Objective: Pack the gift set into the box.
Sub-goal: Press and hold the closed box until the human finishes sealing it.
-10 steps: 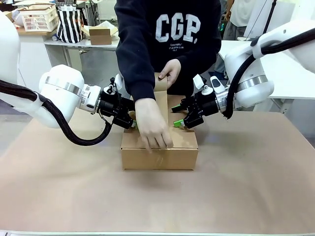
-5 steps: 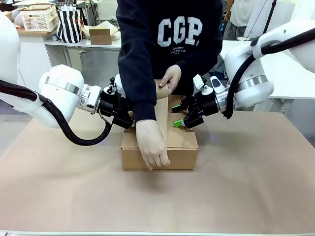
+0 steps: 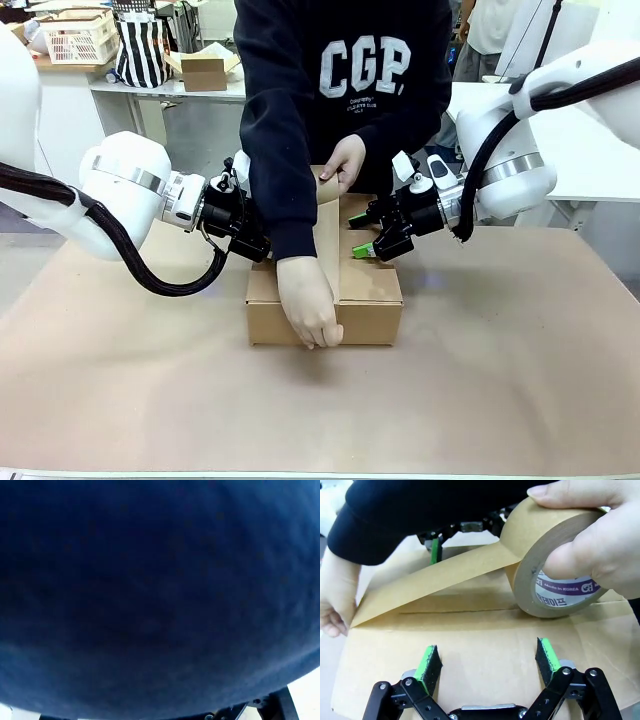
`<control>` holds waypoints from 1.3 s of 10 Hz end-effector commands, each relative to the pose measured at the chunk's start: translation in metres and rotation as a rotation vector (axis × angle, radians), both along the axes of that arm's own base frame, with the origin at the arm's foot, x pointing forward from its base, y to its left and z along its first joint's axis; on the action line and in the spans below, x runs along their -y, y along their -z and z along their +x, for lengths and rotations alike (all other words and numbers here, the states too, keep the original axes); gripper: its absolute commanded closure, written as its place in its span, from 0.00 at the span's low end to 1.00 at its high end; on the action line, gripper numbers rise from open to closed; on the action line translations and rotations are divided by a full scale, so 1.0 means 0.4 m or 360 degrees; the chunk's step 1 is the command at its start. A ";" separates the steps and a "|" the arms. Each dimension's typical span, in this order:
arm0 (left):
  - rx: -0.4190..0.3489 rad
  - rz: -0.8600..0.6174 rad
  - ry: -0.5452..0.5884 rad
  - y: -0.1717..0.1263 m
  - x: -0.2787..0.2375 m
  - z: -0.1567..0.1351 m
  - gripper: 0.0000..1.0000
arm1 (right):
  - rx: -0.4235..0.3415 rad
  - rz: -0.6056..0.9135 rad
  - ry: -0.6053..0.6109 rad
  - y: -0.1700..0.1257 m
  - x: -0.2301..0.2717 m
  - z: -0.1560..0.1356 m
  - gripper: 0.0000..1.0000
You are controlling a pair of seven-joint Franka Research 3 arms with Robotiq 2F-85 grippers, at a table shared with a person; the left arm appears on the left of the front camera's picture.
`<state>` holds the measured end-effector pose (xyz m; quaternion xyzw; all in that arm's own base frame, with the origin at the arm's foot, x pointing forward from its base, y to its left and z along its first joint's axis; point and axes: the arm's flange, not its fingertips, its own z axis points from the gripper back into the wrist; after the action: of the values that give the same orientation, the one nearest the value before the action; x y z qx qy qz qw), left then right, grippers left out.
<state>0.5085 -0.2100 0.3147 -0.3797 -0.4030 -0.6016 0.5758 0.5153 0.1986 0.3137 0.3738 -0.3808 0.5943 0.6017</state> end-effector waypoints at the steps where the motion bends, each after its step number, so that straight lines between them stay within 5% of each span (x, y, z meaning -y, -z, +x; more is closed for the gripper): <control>1: -0.0004 0.0003 -0.0003 0.004 -0.002 -0.002 0.00 | 0.0003 -0.0005 0.0001 0.006 -0.002 -0.001 0.00; 13: -0.0004 0.0003 -0.0003 0.004 -0.002 -0.002 0.00 | 0.0003 -0.0005 0.0001 0.006 -0.002 -0.001 0.00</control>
<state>0.5086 -0.2100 0.3148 -0.3796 -0.4031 -0.6016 0.5757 0.5154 0.1986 0.3138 0.3738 -0.3809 0.5943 0.6017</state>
